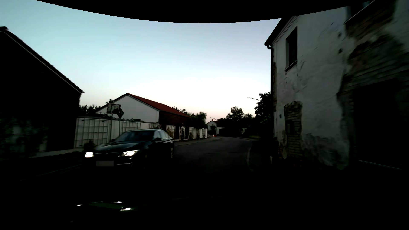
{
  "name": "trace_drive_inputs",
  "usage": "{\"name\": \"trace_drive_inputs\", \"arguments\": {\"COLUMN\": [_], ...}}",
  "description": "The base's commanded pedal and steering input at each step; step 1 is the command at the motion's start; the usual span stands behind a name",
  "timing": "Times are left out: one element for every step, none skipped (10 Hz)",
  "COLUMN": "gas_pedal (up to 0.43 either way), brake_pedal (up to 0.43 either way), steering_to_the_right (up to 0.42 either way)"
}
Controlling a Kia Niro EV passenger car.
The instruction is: Follow the waypoints while adhering to traffic rules and regulations
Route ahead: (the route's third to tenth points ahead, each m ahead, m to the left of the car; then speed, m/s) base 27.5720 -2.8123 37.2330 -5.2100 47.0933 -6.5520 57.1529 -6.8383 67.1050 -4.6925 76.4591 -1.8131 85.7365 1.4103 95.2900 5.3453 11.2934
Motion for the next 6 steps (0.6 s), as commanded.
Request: {"name": "trace_drive_inputs", "arguments": {"gas_pedal": [0.047,0.047,0.047,0.059,0.059,0.067], "brake_pedal": [0.0,0.0,0.0,0.0,0.0,0.0], "steering_to_the_right": [0.05,0.06,0.069,0.075,0.077,0.08]}}
